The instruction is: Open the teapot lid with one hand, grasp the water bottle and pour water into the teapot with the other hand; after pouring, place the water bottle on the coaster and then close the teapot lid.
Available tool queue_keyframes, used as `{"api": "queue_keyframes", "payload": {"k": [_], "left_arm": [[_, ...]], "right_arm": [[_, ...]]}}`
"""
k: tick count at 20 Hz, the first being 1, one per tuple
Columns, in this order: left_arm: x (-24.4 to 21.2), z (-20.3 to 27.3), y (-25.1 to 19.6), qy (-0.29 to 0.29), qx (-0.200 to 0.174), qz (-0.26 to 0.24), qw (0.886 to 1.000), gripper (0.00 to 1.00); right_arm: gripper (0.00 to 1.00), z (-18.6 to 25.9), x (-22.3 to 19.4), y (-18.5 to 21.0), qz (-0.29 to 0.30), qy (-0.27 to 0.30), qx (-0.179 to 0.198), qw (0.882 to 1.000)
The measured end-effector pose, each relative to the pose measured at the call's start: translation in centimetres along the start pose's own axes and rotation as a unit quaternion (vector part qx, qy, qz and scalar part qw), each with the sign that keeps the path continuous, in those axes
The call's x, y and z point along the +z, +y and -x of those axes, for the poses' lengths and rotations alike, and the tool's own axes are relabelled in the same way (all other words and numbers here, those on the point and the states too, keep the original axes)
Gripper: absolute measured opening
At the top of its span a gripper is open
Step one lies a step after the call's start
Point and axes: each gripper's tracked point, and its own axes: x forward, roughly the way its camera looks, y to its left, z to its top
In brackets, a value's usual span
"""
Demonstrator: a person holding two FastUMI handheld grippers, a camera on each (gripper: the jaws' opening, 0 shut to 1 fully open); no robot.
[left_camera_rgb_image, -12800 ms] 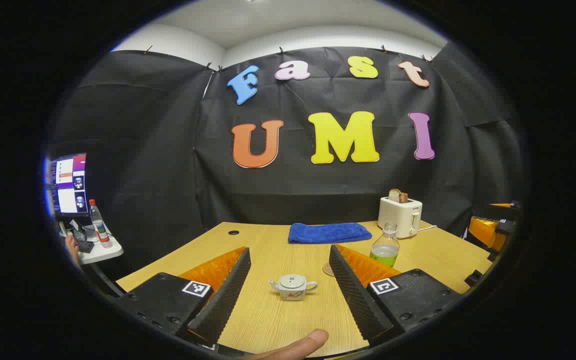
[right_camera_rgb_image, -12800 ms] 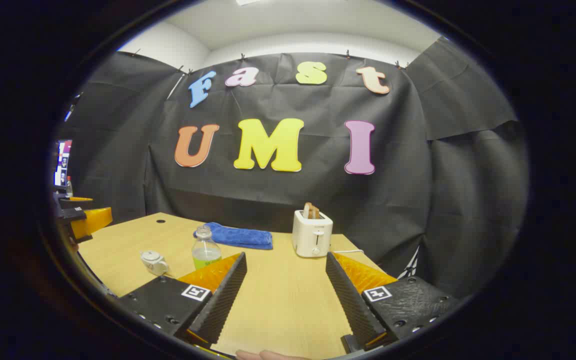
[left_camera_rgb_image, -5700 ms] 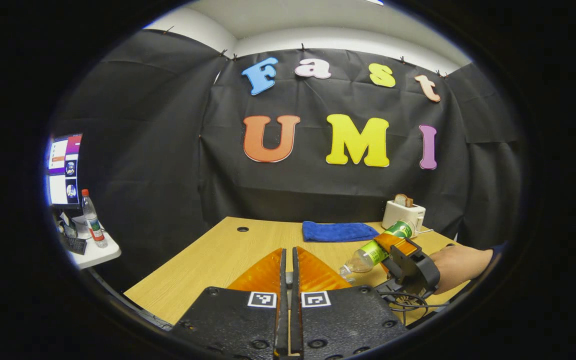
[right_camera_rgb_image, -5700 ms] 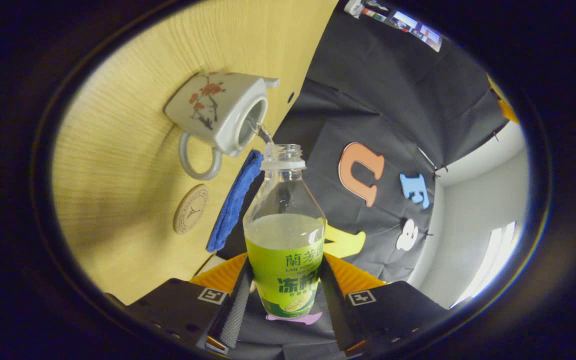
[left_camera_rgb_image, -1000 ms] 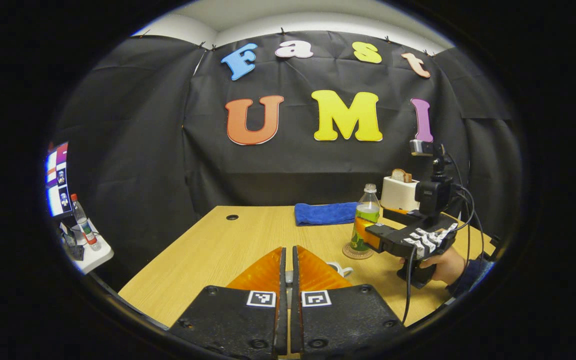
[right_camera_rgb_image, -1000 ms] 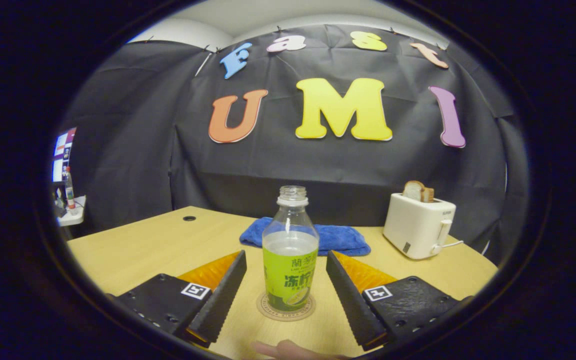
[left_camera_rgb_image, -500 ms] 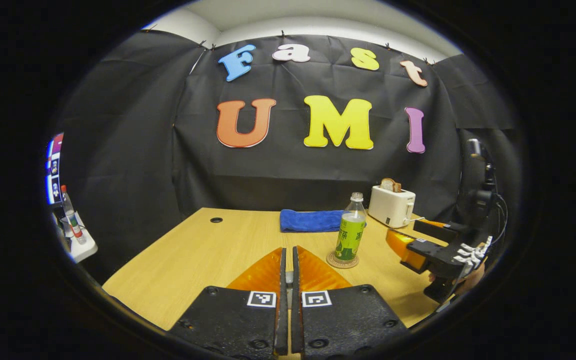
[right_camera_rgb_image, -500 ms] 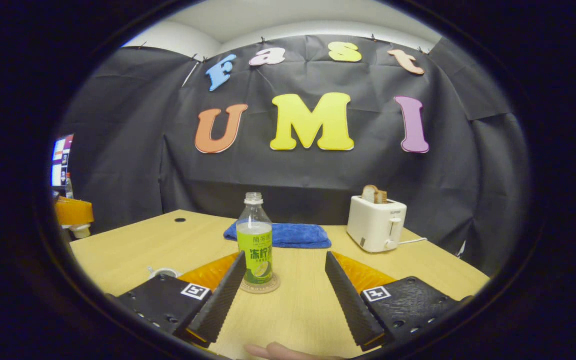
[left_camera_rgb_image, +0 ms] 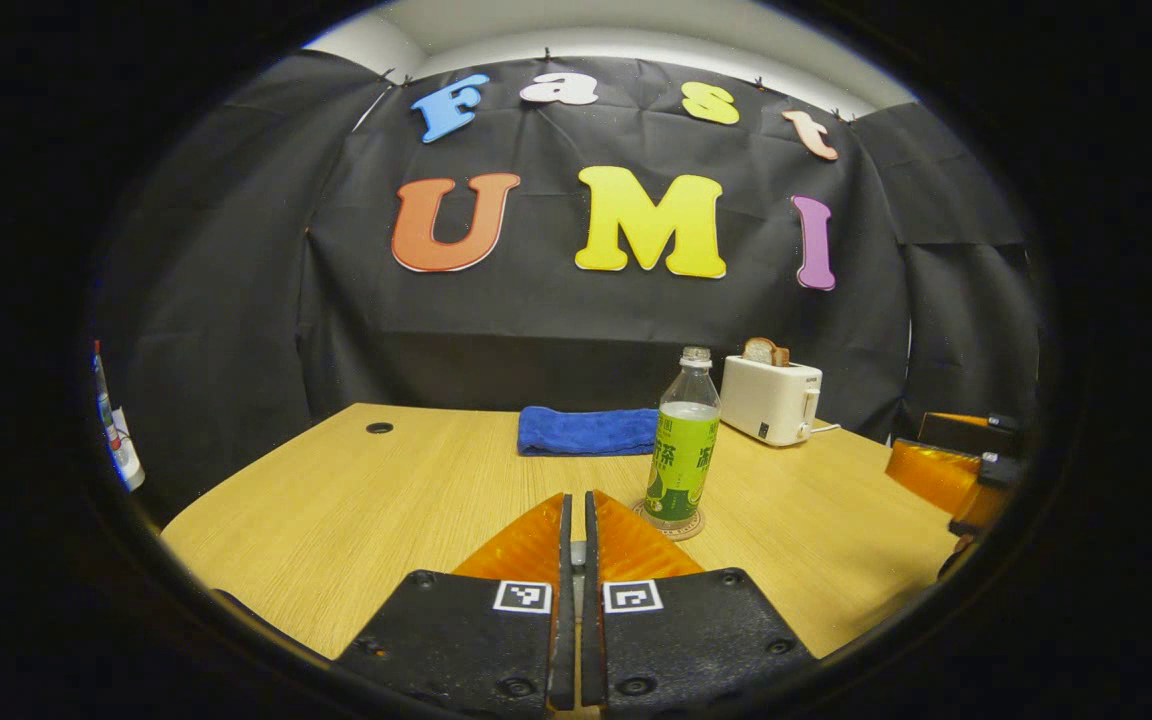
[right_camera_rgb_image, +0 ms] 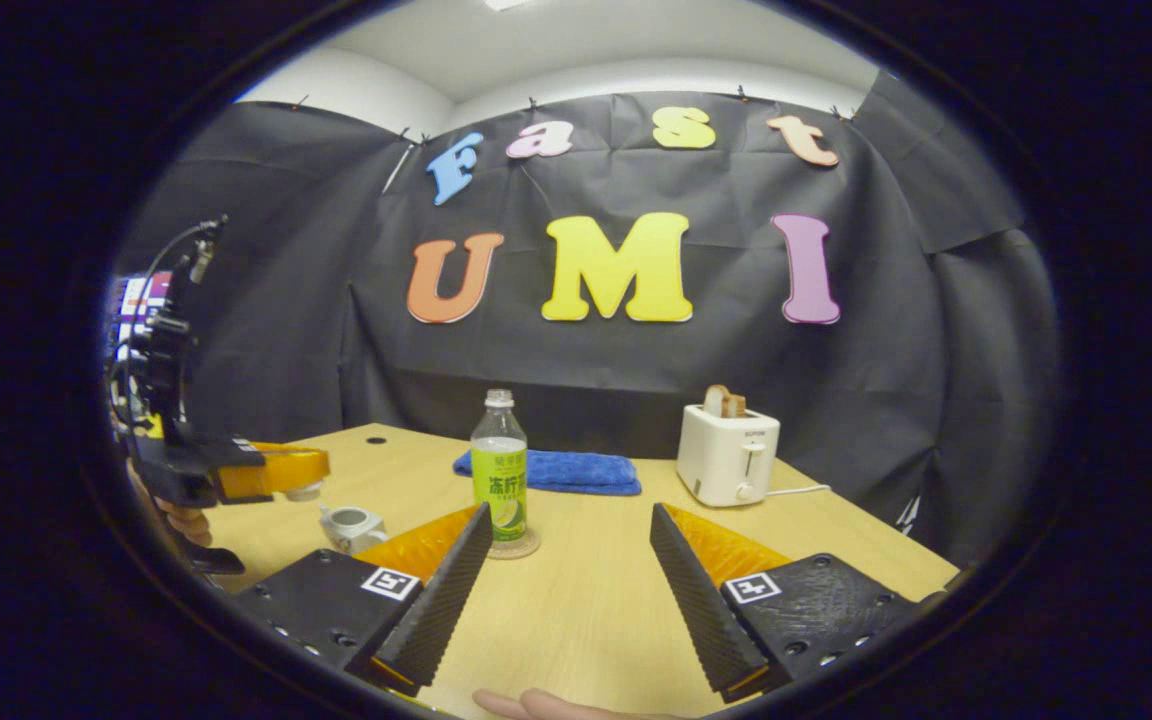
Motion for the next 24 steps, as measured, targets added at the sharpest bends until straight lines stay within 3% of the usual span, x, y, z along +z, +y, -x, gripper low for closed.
{"api": "queue_keyframes", "payload": {"k": [1, 2, 10, 13, 15, 20, 24], "left_arm": [[-0.6, -0.5, -0.3, 0.001, -0.009, 0.001, 1.000, 0.05], [-0.9, -1.1, -0.3, 0.001, -0.013, 0.005, 1.000, 0.05], [-3.2, -4.5, 1.6, 0.029, 0.032, 0.016, 0.999, 0.05], [-4.5, -4.8, 1.7, 0.042, 0.041, 0.022, 0.998, 0.05], [-4.5, -4.8, 1.5, 0.032, 0.050, 0.015, 0.998, 0.05], [-4.6, -4.9, 1.7, 0.024, 0.082, -0.016, 0.996, 0.06], [-4.5, -4.7, 1.3, 0.021, 0.083, -0.008, 0.996, 0.08]], "right_arm": [[0.91, 0.3, 0.1, -0.5, 0.004, -0.004, 0.003, 1.000], [0.95, 0.6, 0.1, -1.1, 0.012, -0.005, 0.000, 1.000], [0.98, 1.8, 1.4, -4.8, 0.009, -0.028, -0.031, 0.999], [0.95, 1.8, 1.2, -5.4, -0.022, -0.015, -0.022, 0.999], [0.99, 2.0, 1.7, -5.4, -0.053, -0.012, -0.007, 0.999], [0.93, 2.0, 1.7, -7.6, -0.073, -0.007, -0.033, 0.997], [0.96, 1.7, 1.4, -8.0, -0.070, -0.001, -0.039, 0.997]]}}
